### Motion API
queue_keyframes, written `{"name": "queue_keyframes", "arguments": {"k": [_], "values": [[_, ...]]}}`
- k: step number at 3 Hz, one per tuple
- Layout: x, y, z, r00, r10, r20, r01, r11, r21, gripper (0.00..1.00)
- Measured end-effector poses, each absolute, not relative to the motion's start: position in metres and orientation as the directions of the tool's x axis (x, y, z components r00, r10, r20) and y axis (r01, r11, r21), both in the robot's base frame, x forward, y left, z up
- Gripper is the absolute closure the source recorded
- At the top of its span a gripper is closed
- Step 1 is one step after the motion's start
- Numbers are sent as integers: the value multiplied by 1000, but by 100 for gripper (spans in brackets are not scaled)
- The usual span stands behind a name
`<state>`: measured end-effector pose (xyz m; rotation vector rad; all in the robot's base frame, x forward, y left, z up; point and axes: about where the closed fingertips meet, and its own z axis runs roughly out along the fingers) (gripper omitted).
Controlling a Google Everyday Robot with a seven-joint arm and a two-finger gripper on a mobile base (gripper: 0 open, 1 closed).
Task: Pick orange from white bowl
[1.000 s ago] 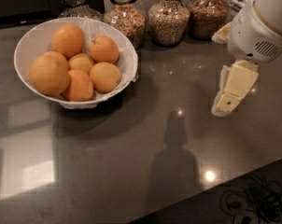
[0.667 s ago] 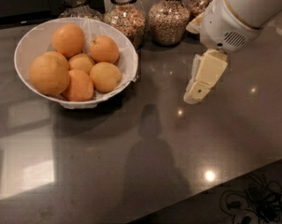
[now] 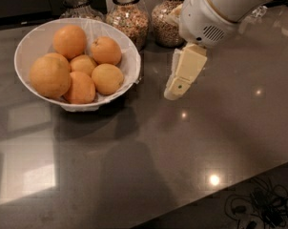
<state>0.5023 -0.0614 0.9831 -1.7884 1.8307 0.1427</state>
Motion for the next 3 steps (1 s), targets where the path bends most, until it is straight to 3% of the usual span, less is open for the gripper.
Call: {"name": "queue_keyframes", "arguments": {"k": [3], "values": [[493,100,979,306,-681,-666,-936,-89,-339,0]]}}
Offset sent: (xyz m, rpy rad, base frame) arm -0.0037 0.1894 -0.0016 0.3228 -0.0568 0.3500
